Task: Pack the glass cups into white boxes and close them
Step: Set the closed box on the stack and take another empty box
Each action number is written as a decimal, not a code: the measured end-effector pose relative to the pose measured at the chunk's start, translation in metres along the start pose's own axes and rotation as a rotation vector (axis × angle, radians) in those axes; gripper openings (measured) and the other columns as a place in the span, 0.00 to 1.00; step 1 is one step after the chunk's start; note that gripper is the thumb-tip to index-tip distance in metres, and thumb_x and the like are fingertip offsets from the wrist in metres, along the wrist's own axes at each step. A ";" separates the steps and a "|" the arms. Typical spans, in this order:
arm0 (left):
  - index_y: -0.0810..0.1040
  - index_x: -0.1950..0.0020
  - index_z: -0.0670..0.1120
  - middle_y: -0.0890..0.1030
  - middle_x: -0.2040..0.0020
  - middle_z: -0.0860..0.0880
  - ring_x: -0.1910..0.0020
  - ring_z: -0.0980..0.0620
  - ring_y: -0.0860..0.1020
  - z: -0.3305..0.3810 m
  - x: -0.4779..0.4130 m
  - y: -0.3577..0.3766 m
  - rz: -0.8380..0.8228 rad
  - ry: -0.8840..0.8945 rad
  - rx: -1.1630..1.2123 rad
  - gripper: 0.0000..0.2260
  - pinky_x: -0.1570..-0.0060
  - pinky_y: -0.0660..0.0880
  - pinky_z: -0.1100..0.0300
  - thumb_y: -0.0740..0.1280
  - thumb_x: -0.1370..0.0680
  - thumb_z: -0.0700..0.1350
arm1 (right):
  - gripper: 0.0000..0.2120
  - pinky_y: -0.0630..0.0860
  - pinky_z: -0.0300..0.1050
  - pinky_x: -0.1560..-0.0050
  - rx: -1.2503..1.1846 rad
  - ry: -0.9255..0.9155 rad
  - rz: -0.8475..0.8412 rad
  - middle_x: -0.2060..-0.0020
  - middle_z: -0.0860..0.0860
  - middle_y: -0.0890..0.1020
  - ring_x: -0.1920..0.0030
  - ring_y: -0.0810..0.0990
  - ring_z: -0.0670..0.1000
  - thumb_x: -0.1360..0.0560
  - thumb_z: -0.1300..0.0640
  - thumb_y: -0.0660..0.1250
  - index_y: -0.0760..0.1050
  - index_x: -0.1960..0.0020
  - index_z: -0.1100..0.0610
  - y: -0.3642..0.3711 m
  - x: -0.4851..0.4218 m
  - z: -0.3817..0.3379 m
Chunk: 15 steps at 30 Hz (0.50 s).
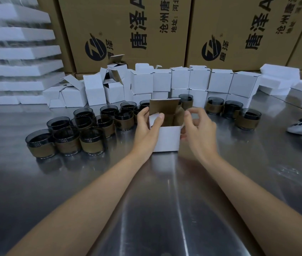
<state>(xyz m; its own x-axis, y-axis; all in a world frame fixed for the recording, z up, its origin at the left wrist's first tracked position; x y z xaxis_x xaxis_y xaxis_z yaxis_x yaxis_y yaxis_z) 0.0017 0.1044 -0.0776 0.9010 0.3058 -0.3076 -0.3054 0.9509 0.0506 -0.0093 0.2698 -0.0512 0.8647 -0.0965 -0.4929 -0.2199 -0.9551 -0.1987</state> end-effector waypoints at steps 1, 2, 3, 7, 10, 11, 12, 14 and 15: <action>0.63 0.28 0.50 0.74 0.33 0.55 0.38 0.66 0.72 0.000 -0.001 -0.001 0.024 0.006 -0.018 0.21 0.41 0.66 0.73 0.63 0.19 0.51 | 0.07 0.78 0.41 0.72 -0.039 0.007 0.000 0.67 0.57 0.81 0.73 0.81 0.49 0.20 0.54 0.60 0.75 0.46 0.50 -0.001 -0.001 0.001; 0.62 0.27 0.49 0.73 0.32 0.54 0.37 0.66 0.70 0.000 -0.001 -0.003 0.045 0.019 -0.049 0.22 0.42 0.64 0.75 0.61 0.19 0.53 | 0.10 0.77 0.38 0.73 -0.057 0.015 -0.006 0.66 0.58 0.81 0.73 0.81 0.50 0.20 0.57 0.58 0.75 0.42 0.51 -0.001 -0.001 0.003; 0.62 0.26 0.48 0.73 0.33 0.54 0.40 0.69 0.70 0.001 -0.001 -0.004 0.070 0.038 -0.086 0.22 0.45 0.63 0.79 0.58 0.18 0.54 | 0.14 0.76 0.36 0.72 -0.055 0.020 -0.019 0.65 0.58 0.82 0.72 0.82 0.50 0.20 0.60 0.57 0.75 0.39 0.51 0.001 -0.002 0.005; 0.70 0.32 0.48 0.74 0.48 0.63 0.52 0.75 0.72 -0.002 -0.004 -0.021 0.232 0.049 -0.111 0.16 0.52 0.66 0.79 0.51 0.15 0.50 | 0.19 0.76 0.32 0.70 0.012 0.064 -0.039 0.60 0.64 0.82 0.62 0.84 0.55 0.21 0.62 0.55 0.76 0.34 0.56 0.004 -0.004 0.016; 0.70 0.33 0.50 0.75 0.47 0.56 0.45 0.57 0.75 -0.014 -0.010 -0.026 0.251 -0.082 -0.058 0.15 0.39 0.73 0.56 0.50 0.17 0.46 | 0.18 0.80 0.38 0.63 0.054 0.100 -0.056 0.51 0.53 0.81 0.59 0.82 0.45 0.21 0.60 0.56 0.78 0.35 0.56 0.006 -0.006 0.026; 0.70 0.34 0.51 0.75 0.48 0.56 0.43 0.53 0.75 -0.018 -0.011 -0.023 0.225 -0.115 -0.062 0.15 0.38 0.73 0.50 0.50 0.17 0.45 | 0.18 0.82 0.45 0.55 0.079 0.123 -0.094 0.49 0.50 0.80 0.55 0.81 0.45 0.20 0.59 0.56 0.78 0.36 0.54 0.009 -0.005 0.031; 0.70 0.35 0.51 0.76 0.48 0.55 0.42 0.50 0.75 -0.020 -0.011 -0.021 0.196 -0.129 -0.080 0.14 0.38 0.74 0.48 0.51 0.17 0.44 | 0.17 0.80 0.52 0.49 0.098 0.155 -0.144 0.47 0.48 0.80 0.52 0.80 0.47 0.20 0.57 0.55 0.79 0.38 0.53 0.014 -0.003 0.035; 0.72 0.39 0.50 0.77 0.50 0.53 0.45 0.51 0.76 -0.018 -0.010 -0.017 0.160 -0.116 -0.115 0.13 0.41 0.75 0.50 0.51 0.18 0.42 | 0.16 0.78 0.51 0.45 0.067 0.181 -0.223 0.50 0.45 0.81 0.53 0.78 0.43 0.19 0.54 0.54 0.81 0.44 0.54 0.020 0.000 0.037; 0.72 0.40 0.49 0.78 0.48 0.52 0.45 0.51 0.76 -0.017 -0.010 -0.016 0.156 -0.106 -0.119 0.12 0.42 0.74 0.53 0.52 0.18 0.42 | 0.16 0.76 0.43 0.44 0.035 0.167 -0.236 0.52 0.41 0.80 0.53 0.77 0.41 0.18 0.53 0.54 0.81 0.47 0.54 0.021 0.000 0.035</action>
<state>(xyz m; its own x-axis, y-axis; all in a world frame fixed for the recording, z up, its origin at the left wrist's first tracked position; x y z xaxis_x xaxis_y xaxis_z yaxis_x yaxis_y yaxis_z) -0.0078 0.0850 -0.0911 0.8654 0.4581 -0.2031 -0.4722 0.8811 -0.0247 -0.0294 0.2595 -0.0851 0.9556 0.0798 -0.2838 -0.0165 -0.9468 -0.3215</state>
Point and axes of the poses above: each hand's wrist, its own x-axis away from the middle knuckle, its own y-axis out of the palm, z = x × y, the point moved 7 cm from there along -x, towards the middle knuckle
